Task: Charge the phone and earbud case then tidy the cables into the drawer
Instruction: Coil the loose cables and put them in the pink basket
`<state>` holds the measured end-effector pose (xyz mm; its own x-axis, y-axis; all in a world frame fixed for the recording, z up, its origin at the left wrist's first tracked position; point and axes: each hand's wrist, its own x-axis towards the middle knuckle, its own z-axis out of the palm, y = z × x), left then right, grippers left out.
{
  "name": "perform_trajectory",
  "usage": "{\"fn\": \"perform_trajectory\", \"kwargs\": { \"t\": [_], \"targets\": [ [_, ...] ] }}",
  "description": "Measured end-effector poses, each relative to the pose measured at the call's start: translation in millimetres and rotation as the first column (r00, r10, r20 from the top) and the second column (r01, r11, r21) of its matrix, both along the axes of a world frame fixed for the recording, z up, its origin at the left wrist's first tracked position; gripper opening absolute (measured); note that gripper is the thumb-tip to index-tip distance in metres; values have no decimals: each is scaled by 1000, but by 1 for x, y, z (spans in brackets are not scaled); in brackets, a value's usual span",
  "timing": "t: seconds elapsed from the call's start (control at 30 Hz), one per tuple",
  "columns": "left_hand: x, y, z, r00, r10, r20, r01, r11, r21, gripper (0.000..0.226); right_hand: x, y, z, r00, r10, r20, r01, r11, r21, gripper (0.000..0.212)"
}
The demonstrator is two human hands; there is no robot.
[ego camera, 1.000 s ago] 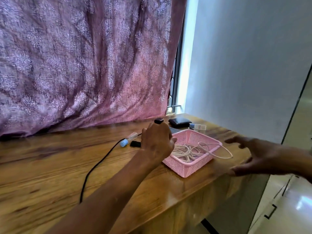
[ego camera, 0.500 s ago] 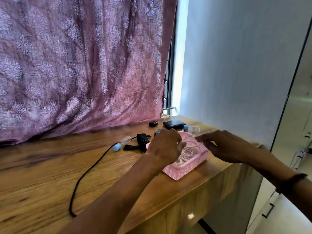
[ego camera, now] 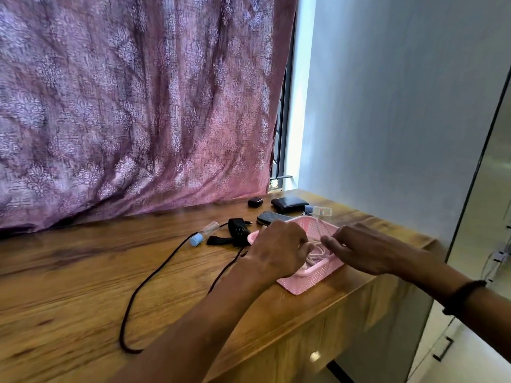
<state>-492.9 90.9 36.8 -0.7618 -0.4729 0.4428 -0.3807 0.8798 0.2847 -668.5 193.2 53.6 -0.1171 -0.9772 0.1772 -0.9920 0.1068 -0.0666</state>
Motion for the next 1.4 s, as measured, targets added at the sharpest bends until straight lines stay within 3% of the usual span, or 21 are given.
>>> {"fn": "perform_trajectory", "kwargs": {
  "t": [0.17,0.27,0.33,0.4,0.57,0.7,0.77,0.9,1.0,1.1,1.23,1.4],
  "targets": [
    [14,-3,5,999,2,-53,-4,999,-39,31,-18,-1,-6,998,59,-20,-62,950,-306,34],
    [22,-5,5,995,9,-95,-13,999,-47,30,-17,-3,-2,998,22,58,0,935,-354,35],
    [28,-5,4,993,18,-114,-24,998,-52,30,-14,-10,0,999,-39,35,46,975,-218,63],
    [33,-5,0,993,25,-119,-32,998,-61,28,-10,-19,4,997,-75,-18,74,997,-28,77],
    [54,-13,-11,990,57,-132,-67,995,-70,27,10,-47,17,994,44,-103,-9,949,315,33],
    [78,-26,-12,974,140,-178,-156,984,-82,24,25,-50,30,999,-18,28,2,885,466,38],
    [93,-36,-20,964,221,-149,-227,973,-29,28,23,-43,32,995,-61,78,25,919,392,41],
    [117,-46,-41,938,338,-80,-334,941,62,46,7,-24,16,989,85,-120,-89,996,-27,61],
    [127,-43,-50,907,419,-38,-416,907,59,45,6,-11,3,991,125,-50,-133,958,-253,50],
    [130,-40,-53,875,482,-39,-480,876,46,42,10,0,-6,998,63,-16,-64,896,-440,45],
    [132,-44,-52,859,511,-21,-510,859,43,19,26,18,-12,999,28,16,-11,782,-624,36],
    [159,-52,-41,815,580,-4,-577,811,-96,16,84,21,-12,968,225,-111,-240,700,-673,24]
  ]
}}
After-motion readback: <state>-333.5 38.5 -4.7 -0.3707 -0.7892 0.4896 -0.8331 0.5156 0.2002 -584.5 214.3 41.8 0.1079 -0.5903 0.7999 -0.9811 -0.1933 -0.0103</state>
